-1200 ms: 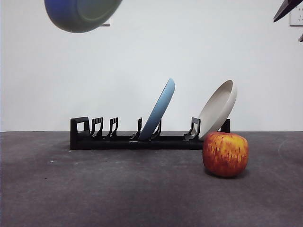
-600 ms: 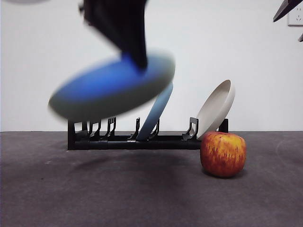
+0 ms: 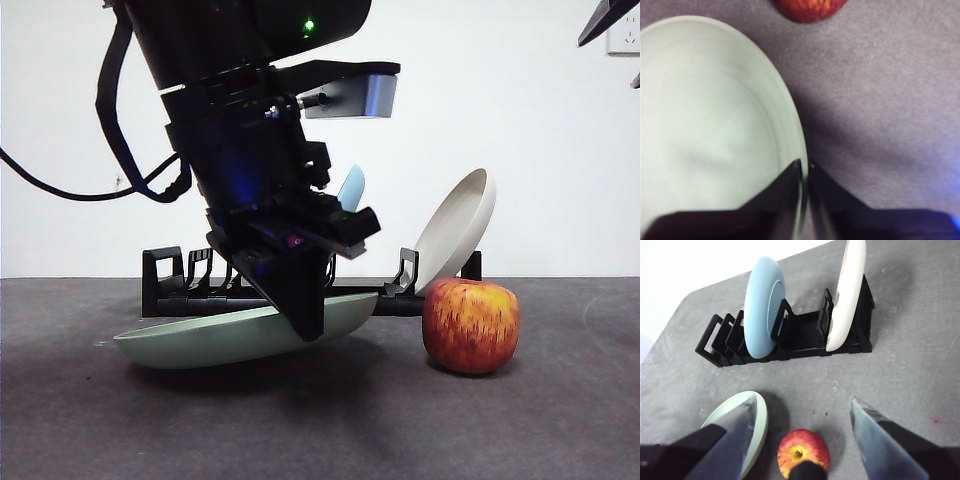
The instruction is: Take the green plate from the plate rack,put the plate on the table,take the apple from the table,put the apple in the plate
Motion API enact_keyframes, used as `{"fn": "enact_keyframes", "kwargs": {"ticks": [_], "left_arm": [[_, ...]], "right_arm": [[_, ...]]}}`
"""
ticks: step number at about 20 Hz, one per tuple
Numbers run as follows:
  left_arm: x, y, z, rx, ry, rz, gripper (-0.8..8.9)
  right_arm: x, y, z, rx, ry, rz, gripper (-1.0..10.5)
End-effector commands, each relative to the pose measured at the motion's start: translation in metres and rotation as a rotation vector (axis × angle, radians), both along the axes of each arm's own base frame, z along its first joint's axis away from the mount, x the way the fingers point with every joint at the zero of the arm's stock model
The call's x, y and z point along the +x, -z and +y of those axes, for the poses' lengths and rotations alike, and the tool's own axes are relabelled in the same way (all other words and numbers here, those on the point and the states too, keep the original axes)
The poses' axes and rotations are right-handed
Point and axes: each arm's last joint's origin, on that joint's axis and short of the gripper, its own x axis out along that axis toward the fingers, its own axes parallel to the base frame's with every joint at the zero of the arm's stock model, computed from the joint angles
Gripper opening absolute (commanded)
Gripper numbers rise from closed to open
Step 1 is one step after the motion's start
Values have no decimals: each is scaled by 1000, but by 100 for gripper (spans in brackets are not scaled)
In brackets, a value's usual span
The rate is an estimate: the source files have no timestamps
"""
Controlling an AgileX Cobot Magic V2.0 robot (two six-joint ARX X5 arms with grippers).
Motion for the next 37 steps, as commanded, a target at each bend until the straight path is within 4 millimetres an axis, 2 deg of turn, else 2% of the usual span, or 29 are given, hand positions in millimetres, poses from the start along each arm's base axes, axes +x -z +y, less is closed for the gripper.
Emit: {"fn": "enact_keyframes", "kwargs": {"ticks": [1,3,4,6,8,11,13,16,18,20,22,24,28,30,31,34,37], "left_arm": [[1,3,1,7,3,7,393],[4,2,2,-10,-32,16,409],[4,-1,1,-23,-58,26,409],[6,-18,-1,-53,-88,26,409],[6,-49,-1,-119,-107,-6,409],[0,-112,11,-252,-110,-93,409],[-6,-155,31,-342,-133,-161,409],[-20,-210,75,-438,-232,-310,409],[-33,-237,108,-472,-331,-420,409],[-47,-254,140,-496,-437,-527,409],[-64,-265,167,-506,-531,-609,408],[-78,-269,185,-505,-589,-653,408],[-95,-268,202,-469,-634,-668,408],[-97,-266,204,-433,-643,-656,408],[-97,-264,205,-417,-642,-645,408],[-98,-261,205,-394,-638,-629,408],[-98,-261,205,-395,-639,-629,408]], "right_arm": [[0,-1,2,1,-11,-8,317],[0,-1,7,-27,-53,-22,361],[1,0,11,-46,-82,-29,446],[2,1,19,-54,-127,-23,543],[6,3,30,-66,-171,1,543],[18,3,50,-211,-239,78,543],[29,5,66,-281,-308,135,542],[49,14,89,-407,-332,189,542],[61,30,101,-469,-336,234,542],[74,53,111,-500,-359,305,541],[87,77,121,-520,-379,361,540],[96,99,128,-537,-394,407,540],[105,141,138,-575,-429,527,536],[107,153,139,-574,-420,579,530],[107,155,139,-568,-408,597,486],[106,152,139,-562,-399,603,-32],[104,149,138,-562,-397,599,-9]]}}
